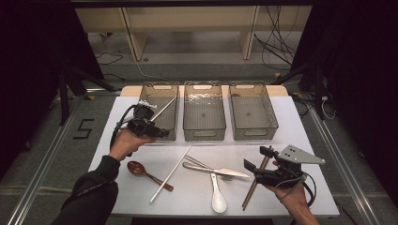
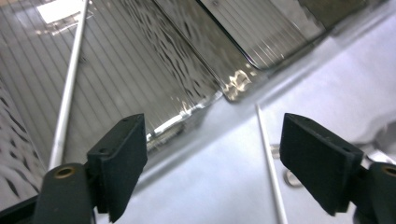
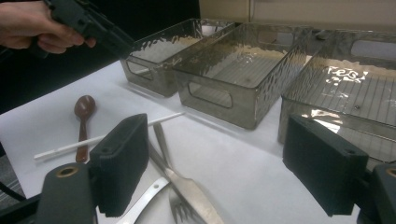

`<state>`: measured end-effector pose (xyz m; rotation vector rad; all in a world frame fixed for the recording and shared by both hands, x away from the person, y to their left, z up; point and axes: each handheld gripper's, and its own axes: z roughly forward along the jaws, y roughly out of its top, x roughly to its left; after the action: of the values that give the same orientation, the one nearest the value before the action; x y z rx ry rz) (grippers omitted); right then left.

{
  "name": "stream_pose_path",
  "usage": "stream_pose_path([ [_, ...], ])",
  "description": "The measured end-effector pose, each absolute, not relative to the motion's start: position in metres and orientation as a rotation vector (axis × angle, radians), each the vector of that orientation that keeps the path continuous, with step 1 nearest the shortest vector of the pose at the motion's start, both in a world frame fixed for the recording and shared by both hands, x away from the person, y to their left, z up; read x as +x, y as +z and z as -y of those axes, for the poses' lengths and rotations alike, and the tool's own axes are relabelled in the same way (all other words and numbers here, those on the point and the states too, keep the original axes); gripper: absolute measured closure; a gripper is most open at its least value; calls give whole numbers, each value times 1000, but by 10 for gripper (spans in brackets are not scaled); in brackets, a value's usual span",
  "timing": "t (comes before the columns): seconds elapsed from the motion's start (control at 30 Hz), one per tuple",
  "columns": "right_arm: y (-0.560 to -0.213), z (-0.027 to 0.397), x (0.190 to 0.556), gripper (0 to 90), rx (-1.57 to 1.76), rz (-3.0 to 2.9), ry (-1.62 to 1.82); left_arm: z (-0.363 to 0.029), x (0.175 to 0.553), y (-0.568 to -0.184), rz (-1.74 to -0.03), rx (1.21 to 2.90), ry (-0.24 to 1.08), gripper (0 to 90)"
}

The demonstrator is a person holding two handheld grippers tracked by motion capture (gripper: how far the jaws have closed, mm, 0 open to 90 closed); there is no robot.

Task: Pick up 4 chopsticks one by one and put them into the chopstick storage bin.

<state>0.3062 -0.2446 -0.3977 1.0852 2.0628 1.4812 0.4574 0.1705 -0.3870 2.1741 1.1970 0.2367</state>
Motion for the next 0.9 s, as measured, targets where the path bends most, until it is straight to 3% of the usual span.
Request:
stream_pose_path([
  [0.9,-397,244,306,237,1086,-2062,1477,-138,400,-427,-1157,2466,123,208],
])
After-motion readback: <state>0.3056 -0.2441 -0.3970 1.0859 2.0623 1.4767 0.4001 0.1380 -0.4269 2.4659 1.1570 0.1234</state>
